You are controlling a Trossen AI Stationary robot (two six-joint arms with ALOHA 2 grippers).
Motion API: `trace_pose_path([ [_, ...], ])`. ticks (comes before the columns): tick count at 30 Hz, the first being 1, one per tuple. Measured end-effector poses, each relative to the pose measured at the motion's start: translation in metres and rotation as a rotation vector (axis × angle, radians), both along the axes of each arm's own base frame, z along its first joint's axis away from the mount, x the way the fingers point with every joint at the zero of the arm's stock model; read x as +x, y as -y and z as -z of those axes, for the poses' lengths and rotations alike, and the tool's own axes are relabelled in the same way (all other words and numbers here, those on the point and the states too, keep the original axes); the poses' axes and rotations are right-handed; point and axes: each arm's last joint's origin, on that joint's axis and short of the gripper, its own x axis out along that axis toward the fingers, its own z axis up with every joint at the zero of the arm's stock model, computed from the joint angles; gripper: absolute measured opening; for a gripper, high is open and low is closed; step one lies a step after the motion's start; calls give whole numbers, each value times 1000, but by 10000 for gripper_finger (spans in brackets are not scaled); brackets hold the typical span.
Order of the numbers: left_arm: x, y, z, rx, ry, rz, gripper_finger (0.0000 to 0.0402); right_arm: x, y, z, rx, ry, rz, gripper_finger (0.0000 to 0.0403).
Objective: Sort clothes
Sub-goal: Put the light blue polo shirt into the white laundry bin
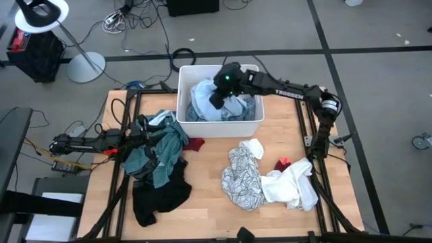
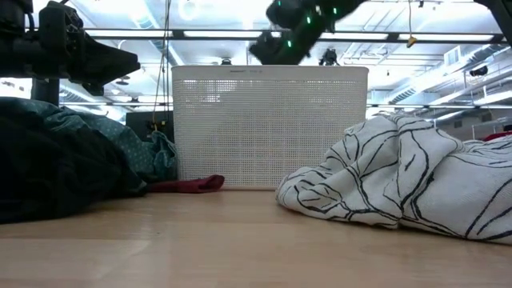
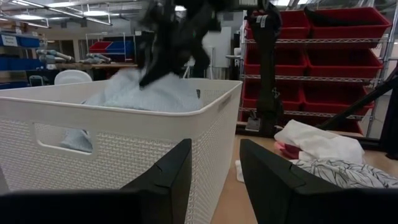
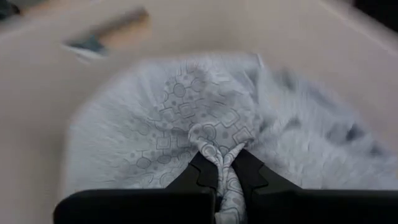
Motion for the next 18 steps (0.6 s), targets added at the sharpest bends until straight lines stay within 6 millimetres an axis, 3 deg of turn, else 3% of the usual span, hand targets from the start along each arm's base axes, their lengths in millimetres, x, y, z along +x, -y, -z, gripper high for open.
trace_pose_path([
  [6, 0, 0, 0, 0, 0, 0, 142, -6, 8, 49, 47, 21, 67, 8],
  [18, 0, 0, 0, 0, 0, 0, 142, -21, 12, 97, 134, 7, 164, 34],
])
